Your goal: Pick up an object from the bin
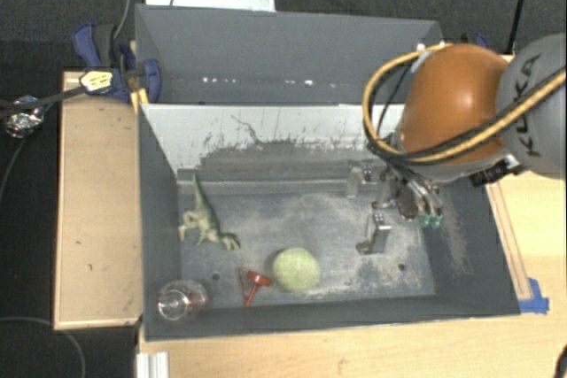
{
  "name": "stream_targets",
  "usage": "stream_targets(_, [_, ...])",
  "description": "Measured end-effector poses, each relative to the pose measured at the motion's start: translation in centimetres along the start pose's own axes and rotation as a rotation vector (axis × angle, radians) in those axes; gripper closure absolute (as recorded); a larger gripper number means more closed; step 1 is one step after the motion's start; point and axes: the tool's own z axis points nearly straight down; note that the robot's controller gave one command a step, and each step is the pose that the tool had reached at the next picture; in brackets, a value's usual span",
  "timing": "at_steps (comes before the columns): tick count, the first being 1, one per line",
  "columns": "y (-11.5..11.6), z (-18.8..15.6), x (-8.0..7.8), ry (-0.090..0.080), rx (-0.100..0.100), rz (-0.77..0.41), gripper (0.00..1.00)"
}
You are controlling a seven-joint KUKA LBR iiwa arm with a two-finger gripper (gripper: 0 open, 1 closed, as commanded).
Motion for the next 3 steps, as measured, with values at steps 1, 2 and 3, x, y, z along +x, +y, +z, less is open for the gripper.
stream_targets(1, [4.6,4.4,-2.3,-0.02,0.001,-0.039,0.0])
stream_targets(2, [8.1,9.1,-0.6,-0.006,-0.001,-0.003,0.0])
stream_targets(3, [7.5,11.7,0.8,-0.015,-0.003,-0.076,0.0])
